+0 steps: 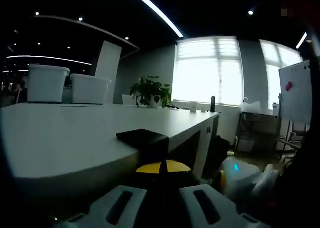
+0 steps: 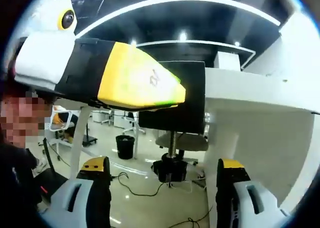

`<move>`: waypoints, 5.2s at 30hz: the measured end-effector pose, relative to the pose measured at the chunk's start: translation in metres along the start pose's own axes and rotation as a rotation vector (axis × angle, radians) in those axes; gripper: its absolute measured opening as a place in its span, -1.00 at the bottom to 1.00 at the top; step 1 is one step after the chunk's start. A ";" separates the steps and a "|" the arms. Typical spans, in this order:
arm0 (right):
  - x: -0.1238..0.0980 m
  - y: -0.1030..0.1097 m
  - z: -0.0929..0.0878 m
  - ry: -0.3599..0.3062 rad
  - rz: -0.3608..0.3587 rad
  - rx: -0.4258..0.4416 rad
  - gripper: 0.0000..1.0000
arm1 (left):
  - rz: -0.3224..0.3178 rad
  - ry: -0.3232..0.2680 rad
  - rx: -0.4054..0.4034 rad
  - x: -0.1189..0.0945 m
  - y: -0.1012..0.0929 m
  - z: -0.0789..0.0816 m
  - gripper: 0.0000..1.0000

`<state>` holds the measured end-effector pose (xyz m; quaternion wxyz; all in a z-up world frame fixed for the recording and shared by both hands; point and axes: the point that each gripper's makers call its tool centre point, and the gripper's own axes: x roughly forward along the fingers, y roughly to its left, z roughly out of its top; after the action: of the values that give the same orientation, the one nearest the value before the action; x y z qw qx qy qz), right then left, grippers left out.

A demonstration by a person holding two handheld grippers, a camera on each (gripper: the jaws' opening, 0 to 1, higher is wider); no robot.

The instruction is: Clamp the fixed fixture on the desktop, loosen the retaining clip, secure it to the edge of the desk, and tighten the retaining clip.

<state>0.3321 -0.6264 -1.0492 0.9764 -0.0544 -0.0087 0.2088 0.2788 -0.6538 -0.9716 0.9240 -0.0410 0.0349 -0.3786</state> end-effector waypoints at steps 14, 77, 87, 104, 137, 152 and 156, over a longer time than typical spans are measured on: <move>0.005 -0.004 -0.008 0.040 -0.051 -0.107 -0.39 | -0.018 -0.015 -0.015 -0.004 -0.001 0.001 -0.98; -0.013 -0.007 -0.020 -0.006 0.432 -0.172 0.30 | -0.021 0.090 0.077 0.004 0.002 -0.005 -0.98; -0.002 0.001 -0.003 0.035 0.073 -0.050 0.52 | -0.055 0.056 0.031 0.002 0.005 -0.006 -0.98; 0.003 -0.007 -0.004 0.075 -0.097 -0.032 -0.38 | -0.071 0.030 0.010 0.000 -0.002 -0.005 -0.98; 0.008 0.009 -0.003 -0.010 0.578 -0.132 -0.54 | 0.033 0.086 0.072 0.005 0.009 -0.006 -0.98; 0.013 0.015 -0.007 -0.086 0.811 -0.185 -0.53 | -0.006 0.083 0.032 0.007 0.004 -0.007 -0.98; 0.012 0.016 -0.007 -0.101 0.814 -0.183 -0.52 | -0.008 0.083 0.028 0.006 0.003 -0.007 -0.98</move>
<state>0.3369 -0.6080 -1.0579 0.8038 -0.1295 -0.0527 0.5783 0.2848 -0.6565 -0.9793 0.9207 -0.0125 0.0680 -0.3841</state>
